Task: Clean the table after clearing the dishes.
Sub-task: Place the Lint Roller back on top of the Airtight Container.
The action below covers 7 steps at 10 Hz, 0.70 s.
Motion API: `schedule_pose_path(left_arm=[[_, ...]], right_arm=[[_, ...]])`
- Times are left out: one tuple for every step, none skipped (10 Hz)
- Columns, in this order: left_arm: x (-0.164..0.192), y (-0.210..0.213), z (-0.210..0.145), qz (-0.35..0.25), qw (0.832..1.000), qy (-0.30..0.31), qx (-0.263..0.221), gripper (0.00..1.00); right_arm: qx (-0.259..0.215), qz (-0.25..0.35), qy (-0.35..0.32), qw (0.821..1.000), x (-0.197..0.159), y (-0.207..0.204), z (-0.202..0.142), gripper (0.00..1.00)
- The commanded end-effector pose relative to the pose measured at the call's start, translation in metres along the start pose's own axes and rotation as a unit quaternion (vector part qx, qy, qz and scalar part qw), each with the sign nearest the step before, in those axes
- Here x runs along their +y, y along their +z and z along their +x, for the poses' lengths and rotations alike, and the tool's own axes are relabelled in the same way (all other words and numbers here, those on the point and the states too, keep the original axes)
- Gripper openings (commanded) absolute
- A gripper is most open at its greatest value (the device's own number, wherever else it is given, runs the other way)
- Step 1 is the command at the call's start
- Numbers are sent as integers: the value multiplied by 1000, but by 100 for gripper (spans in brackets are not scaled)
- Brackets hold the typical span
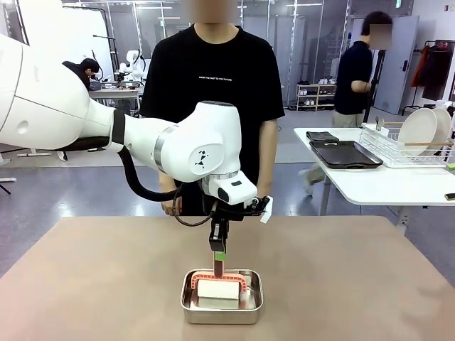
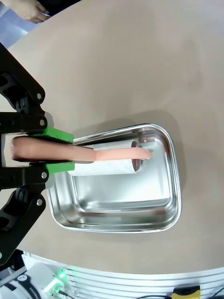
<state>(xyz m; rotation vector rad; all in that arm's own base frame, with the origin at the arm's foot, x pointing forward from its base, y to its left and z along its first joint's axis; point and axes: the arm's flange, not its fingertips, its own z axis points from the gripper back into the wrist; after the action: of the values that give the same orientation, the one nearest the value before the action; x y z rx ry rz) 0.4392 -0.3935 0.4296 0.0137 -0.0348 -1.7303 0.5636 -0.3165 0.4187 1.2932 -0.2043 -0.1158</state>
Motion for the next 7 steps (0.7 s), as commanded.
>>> schedule_pose_path(left_arm=[[8,-14,1,16,1000,-5,3,22],[8,-12,1,15,1000,-5,2,22],[7,-11,1,15,1000,-5,1,23],[7,-12,1,14,1000,-4,-1,24],[7,-12,1,10,1000,-5,-1,33],[7,-11,1,14,1000,-3,-2,55],[7,-7,1,15,1000,-5,-2,64]], right_arm=[[0,0,1,1000,2,-1,-1,100],[0,0,1,1000,2,-1,-1,100],[0,0,1,1000,2,-1,-1,100],[0,0,1,1000,2,-1,-1,100],[0,0,1,1000,2,-1,-1,100],[0,0,1,1000,2,-1,-1,100],[0,0,1,1000,2,-1,-1,100]])
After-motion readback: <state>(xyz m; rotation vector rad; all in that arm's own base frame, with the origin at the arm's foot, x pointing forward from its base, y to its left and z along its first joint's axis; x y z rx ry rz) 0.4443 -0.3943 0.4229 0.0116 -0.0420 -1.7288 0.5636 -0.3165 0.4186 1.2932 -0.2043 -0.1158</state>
